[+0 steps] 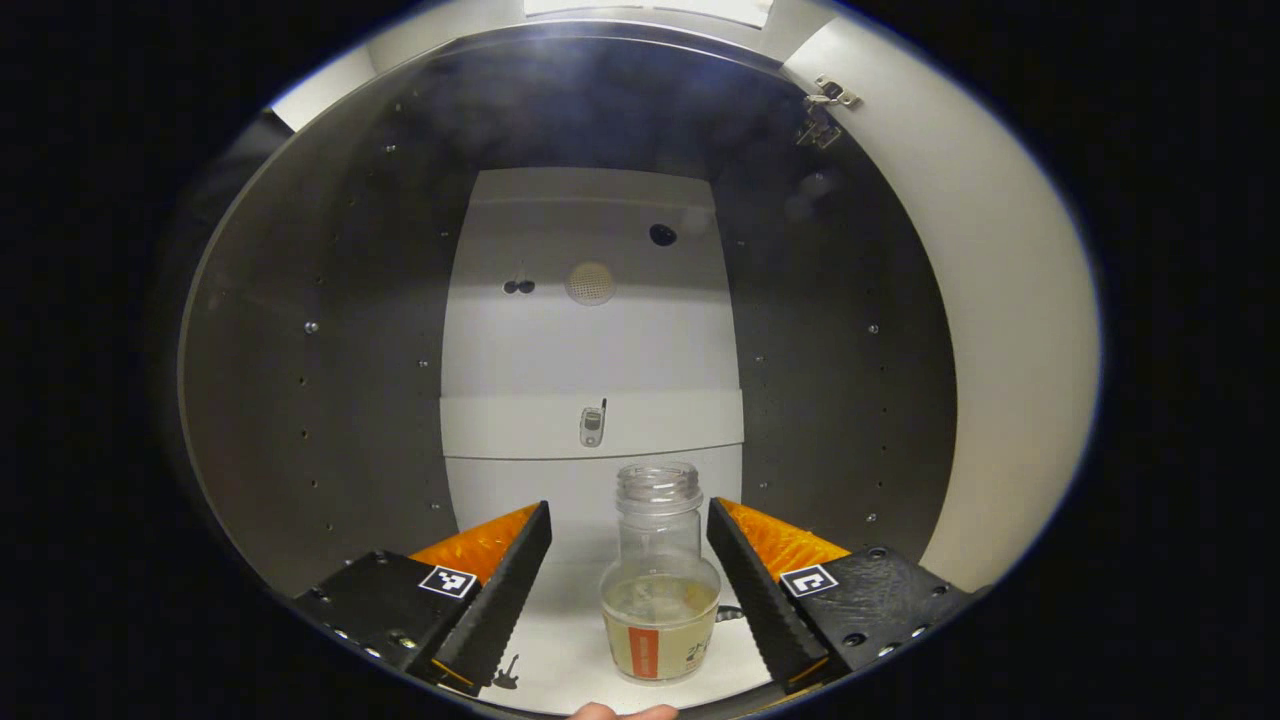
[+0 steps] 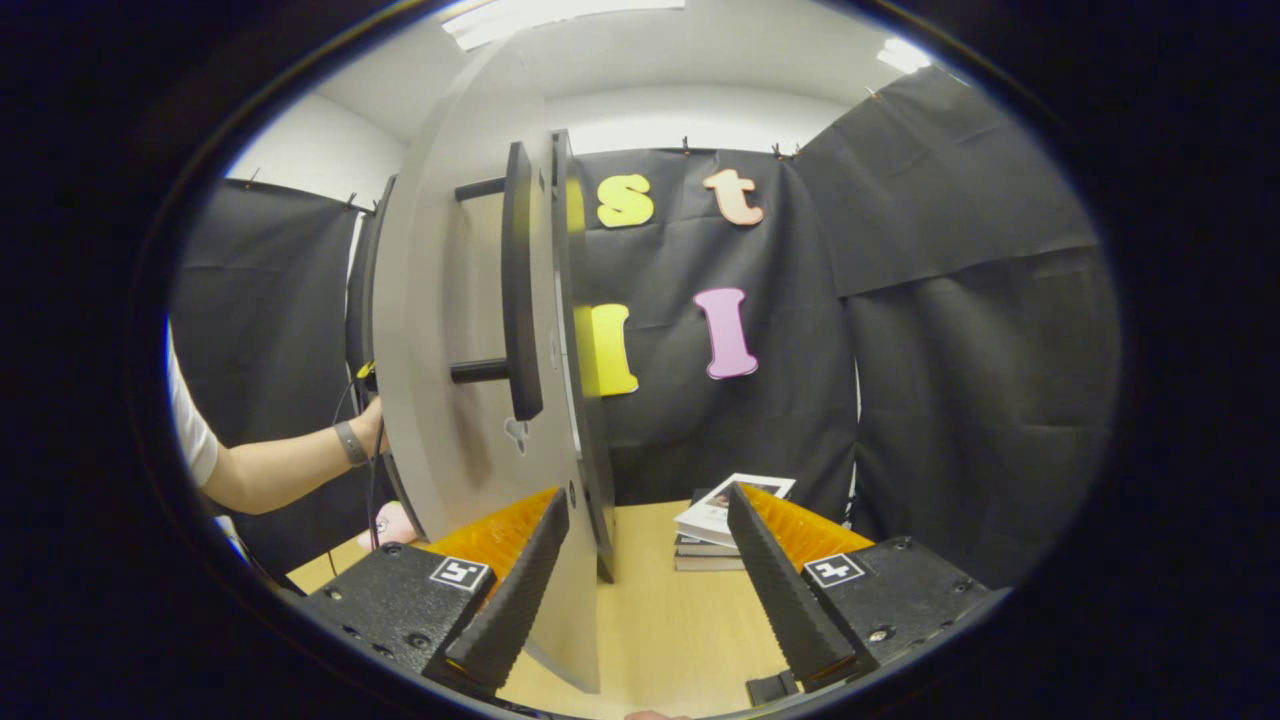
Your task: Open the cabinet door with the right hand, grasp the bottle in the cabinet with the left hand and place it on the coaster, then close the cabinet door with the right hand.
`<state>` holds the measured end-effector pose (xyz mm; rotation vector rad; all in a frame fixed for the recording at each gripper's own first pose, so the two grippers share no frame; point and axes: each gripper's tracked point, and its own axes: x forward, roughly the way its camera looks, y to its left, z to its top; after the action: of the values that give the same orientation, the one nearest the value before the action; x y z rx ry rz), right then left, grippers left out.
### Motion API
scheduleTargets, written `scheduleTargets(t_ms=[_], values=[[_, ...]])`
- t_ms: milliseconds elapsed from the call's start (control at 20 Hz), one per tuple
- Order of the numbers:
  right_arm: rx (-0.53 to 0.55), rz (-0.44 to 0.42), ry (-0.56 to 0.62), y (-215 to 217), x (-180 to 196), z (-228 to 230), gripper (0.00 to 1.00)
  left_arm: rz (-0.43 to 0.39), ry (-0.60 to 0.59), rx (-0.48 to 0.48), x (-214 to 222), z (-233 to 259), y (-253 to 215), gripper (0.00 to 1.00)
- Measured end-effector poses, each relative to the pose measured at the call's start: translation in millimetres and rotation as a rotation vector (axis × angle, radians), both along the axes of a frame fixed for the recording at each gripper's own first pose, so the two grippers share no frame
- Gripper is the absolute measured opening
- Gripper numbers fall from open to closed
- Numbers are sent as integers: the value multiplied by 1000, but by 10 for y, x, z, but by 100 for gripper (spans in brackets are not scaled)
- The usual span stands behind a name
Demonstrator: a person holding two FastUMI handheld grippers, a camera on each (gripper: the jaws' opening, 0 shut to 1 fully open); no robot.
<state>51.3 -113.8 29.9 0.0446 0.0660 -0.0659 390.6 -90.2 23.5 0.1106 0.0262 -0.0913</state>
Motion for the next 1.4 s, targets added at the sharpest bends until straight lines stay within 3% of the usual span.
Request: scheduleTargets(t_ms=[50,100,150,200,250,300,400,550,600,650,750,900,950,1000,1100,1200,1400], values=[[6,1,0,-1,3,-2,99,11,-3,13,16,1,22,93],[12,4,2,11,9,-7,95,19,-3,26,39,-7,38,99],[15,6,2,9,3,-13,95,21,-2,32,46,-13,37,84],[14,5,3,10,-1,-11,95,20,3,31,57,-25,32,77],[12,4,0,-1,0,-10,95,10,7,24,59,-44,6,73],[9,3,-4,-2,-7,0,95,6,7,21,54,-44,-3,75],[5,2,-10,-3,-11,3,99,10,13,14,61,-36,5,46],[3,4,-10,3,-24,1,95,15,12,-43,-16,19,43,43],[2,4,-14,5,-31,13,99,15,12,-51,-56,46,59,43],[1,5,-16,12,-35,22,95,21,12,-54,-89,69,88,43],[1,10,-18,31,-49,33,99,22,17,-61,-205,109,153,43],[-2,12,-25,45,-61,71,95,47,9,-66,-403,201,318,43],[0,9,-35,43,-72,92,99,59,-1,-62,-474,237,393,43],[2,5,-56,45,-85,147,95,70,-10,-57,-573,274,475,43],[-5,4,-72,57,-87,172,99,79,-15,-54,-797,284,601,43],[-16,2,-73,55,-88,174,95,77,-18,-48,-1081,244,685,43],[-28,-2,-59,56,-97,167,99,119,-41,21,-1700,96,926,43]])
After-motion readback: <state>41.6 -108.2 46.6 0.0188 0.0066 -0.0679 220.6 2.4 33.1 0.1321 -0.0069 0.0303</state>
